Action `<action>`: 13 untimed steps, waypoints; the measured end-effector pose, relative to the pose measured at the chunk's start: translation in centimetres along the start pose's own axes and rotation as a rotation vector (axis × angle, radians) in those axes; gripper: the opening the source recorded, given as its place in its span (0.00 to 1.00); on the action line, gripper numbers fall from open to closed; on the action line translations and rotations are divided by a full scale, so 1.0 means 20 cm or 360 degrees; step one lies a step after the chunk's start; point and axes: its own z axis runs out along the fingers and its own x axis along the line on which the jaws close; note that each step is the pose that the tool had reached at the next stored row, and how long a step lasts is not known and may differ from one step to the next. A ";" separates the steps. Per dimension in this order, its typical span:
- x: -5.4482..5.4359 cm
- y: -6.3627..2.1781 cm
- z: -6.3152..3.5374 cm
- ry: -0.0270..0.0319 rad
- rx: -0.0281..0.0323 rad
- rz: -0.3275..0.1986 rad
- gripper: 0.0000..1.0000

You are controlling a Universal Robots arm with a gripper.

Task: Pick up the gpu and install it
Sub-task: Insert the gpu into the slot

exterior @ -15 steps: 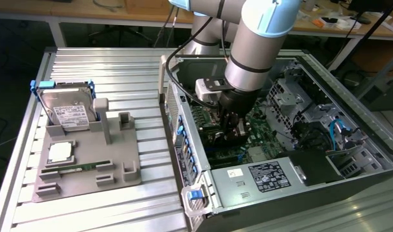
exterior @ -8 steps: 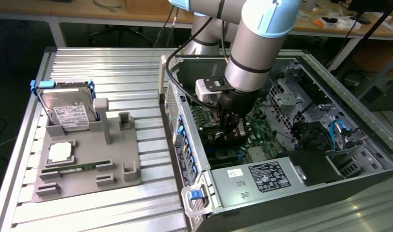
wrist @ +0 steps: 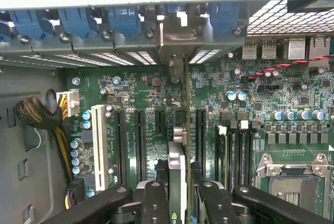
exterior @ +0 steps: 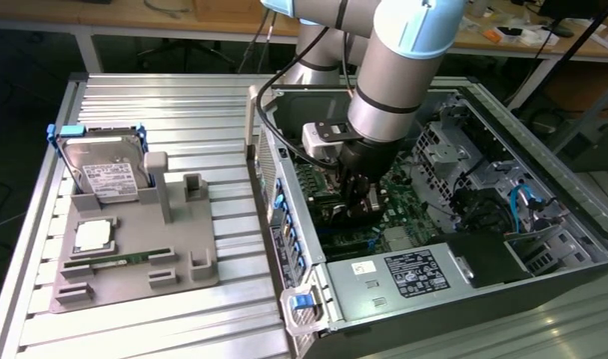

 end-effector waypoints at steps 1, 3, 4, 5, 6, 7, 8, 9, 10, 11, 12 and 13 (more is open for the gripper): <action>0.00 0.000 0.002 0.00000 0.00000 0.0000 0.27; 0.00 0.000 0.006 0.00002 -0.00001 0.0000 0.27; 0.00 0.000 0.006 0.00002 -0.00001 0.0000 0.27; 0.00 0.000 0.006 0.00001 -0.00001 0.0000 0.27; 0.00 0.000 0.007 0.00000 0.00000 0.0000 0.27; 0.00 0.000 0.007 -0.00001 0.00000 0.0000 0.27; 0.00 0.000 0.007 -0.00001 0.00000 0.0000 0.27; 0.00 0.000 0.008 -0.00002 0.00001 0.0000 0.27; 0.00 0.000 0.012 0.00001 0.00000 0.0000 0.27; 0.00 0.000 0.019 0.00010 -0.00003 0.0000 0.27; 0.00 0.000 0.026 0.00004 0.00001 0.0000 0.27; 0.00 0.000 0.027 -0.00003 0.00007 0.0000 0.27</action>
